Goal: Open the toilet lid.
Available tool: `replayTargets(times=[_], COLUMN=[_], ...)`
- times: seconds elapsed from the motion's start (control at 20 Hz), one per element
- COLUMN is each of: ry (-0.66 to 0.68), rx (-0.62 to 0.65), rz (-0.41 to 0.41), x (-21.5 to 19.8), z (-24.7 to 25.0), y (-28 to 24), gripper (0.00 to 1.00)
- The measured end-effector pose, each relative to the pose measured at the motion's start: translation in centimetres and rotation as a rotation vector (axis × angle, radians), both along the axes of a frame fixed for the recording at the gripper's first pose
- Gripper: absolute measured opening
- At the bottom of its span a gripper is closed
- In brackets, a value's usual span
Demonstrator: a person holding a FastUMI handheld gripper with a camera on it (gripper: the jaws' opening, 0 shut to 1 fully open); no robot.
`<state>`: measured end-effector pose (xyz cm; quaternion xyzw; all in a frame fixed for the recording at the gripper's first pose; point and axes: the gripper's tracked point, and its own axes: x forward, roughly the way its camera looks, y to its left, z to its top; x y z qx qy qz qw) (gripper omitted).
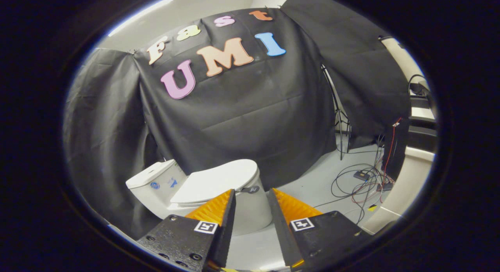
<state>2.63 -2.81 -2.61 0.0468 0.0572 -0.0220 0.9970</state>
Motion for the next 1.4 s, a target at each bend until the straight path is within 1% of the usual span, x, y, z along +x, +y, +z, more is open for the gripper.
replayTargets(times=[0.1, 0.35, 0.45, 0.6, 0.7, 0.8, 0.9, 1.15, 1.25, 1.4], ry=[0.022, 0.085, 0.142, 0.198, 0.173, 0.138, 0.129, 0.118, 0.104, 0.096], rx=[0.031, 0.099, 0.136, 0.18, 0.227, 0.33, 0.473, 0.773, 0.881, 1.007], rz=[-0.018, -0.028, -0.055, -0.038, 0.011, 0.04, 0.051, -0.011, -0.012, -0.021], x=[0.4, 1.6, 2.7, 4.7, 6.7, 9.5, 12.1, 17.4, 19.2, 22.2], z=[-0.3, -1.7, -2.6, -3.4, -2.8, -2.7, -3.4, -7.5, -9.0, -11.1], y=[-0.6, -1.1, -1.6, -1.5, -0.8, -0.6, -0.5, -0.6, 0.1, 1.3], gripper=[0.53, 0.53, 0.53, 0.53, 0.54, 0.53, 0.53, 0.53, 0.53, 0.53])
